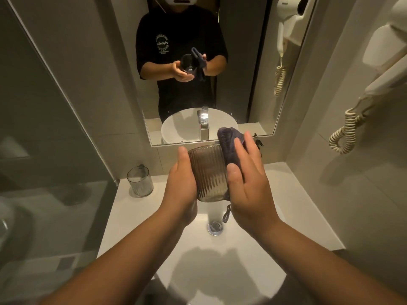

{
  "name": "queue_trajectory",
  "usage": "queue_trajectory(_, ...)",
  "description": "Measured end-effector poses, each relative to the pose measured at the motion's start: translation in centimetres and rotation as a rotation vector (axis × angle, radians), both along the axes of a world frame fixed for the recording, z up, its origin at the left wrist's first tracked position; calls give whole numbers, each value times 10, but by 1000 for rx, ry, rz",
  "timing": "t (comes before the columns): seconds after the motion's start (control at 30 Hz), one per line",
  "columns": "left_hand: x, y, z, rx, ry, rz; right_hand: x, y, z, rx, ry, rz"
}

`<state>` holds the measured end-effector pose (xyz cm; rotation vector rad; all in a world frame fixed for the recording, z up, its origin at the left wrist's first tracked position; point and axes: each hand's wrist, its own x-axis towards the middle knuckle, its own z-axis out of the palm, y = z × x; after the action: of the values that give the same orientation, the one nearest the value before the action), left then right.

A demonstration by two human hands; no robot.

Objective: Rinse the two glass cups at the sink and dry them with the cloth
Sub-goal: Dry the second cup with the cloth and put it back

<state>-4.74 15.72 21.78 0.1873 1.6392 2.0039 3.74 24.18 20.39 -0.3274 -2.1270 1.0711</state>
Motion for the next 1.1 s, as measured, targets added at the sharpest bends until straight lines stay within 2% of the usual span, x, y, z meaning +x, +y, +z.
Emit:
queue_trajectory(0.1,2,1,-2,20,5,-88,-2,-1,-5,216,50,-14)
queue_trajectory(0.2,-3,0,0,57,-43,-79,1,-3,-10,445,97,21)
queue_trajectory(0.3,-5,0,2,93,-96,-94,6,-8,-15,503,130,30)
queue_trajectory(0.4,-4,0,2,70,-70,-94,5,-13,-13,241,121,34)
queue_trajectory(0.53,-4,-2,1,30,-58,-117,1,-7,0,-414,75,159)
queue_trajectory(0.6,-5,-2,0,32,-70,-124,-3,-1,2,-544,58,187)
queue_trajectory(0.7,-7,1,0,15,-61,-82,-7,2,-1,-447,25,162)
queue_trajectory(0.87,-10,6,-2,-64,13,100,-11,4,-4,-89,-42,36)
queue_trajectory(1.0,-6,7,-2,-15,26,-33,-12,8,-5,126,-1,32)
queue_trajectory(1.1,-7,8,0,34,4,-45,-8,6,-8,272,39,52)
